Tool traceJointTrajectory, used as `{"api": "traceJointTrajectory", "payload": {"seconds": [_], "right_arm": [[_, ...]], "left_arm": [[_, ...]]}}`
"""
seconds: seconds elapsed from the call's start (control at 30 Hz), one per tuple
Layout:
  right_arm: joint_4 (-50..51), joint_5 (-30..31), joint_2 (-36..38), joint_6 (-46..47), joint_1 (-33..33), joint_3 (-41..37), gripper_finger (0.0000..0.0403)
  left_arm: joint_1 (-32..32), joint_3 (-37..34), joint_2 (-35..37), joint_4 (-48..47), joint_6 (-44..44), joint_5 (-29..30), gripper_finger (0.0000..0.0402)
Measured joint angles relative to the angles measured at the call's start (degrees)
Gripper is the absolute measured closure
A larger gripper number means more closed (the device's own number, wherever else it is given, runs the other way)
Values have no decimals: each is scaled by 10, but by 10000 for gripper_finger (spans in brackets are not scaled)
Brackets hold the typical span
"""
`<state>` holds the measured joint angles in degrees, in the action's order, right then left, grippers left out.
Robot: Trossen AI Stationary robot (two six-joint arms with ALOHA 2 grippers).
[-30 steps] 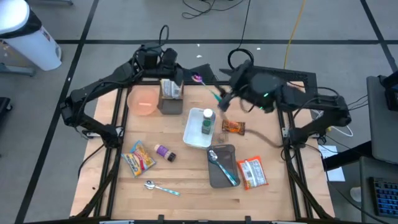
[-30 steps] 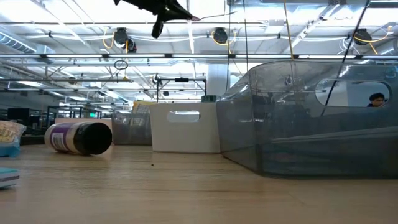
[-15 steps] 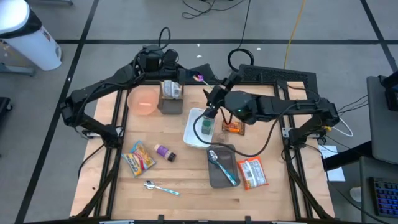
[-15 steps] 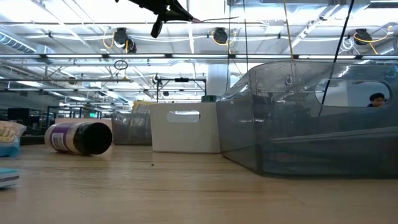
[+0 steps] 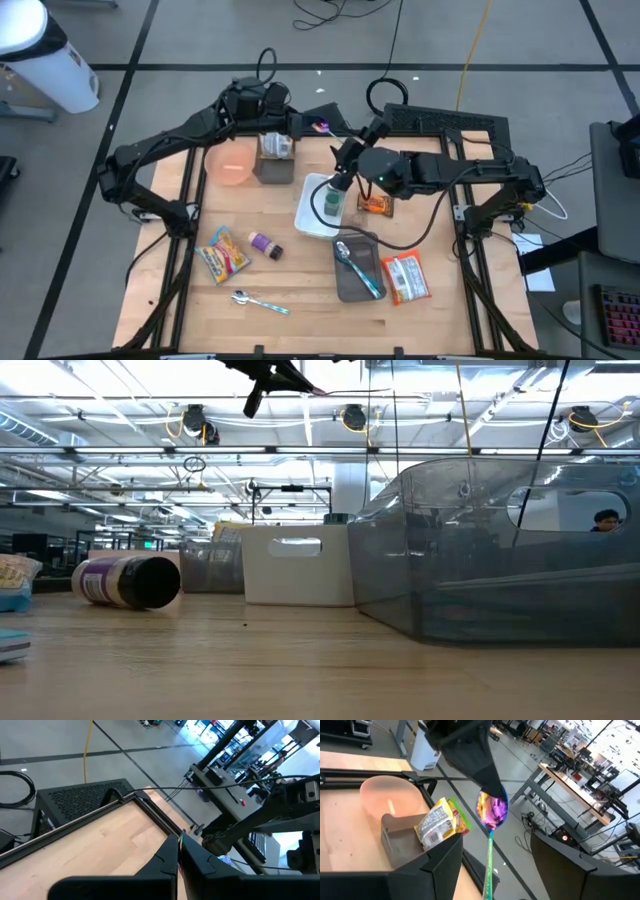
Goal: Pick & Place Food Item
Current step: Put the purple and green spoon into the bottom black bin
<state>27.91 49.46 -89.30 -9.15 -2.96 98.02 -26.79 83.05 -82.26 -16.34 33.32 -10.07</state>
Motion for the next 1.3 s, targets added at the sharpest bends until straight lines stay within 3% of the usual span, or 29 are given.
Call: {"api": "traceJointTrajectory", "payload": {"seconds": [0.8, 1.3], "right_arm": [[19, 0, 0, 81, 7, -63, 179], [20, 0, 0, 81, 15, -63, 279]], "left_arm": [[23, 0, 0, 6, 2, 16, 397], [23, 0, 0, 4, 2, 22, 397]]}}
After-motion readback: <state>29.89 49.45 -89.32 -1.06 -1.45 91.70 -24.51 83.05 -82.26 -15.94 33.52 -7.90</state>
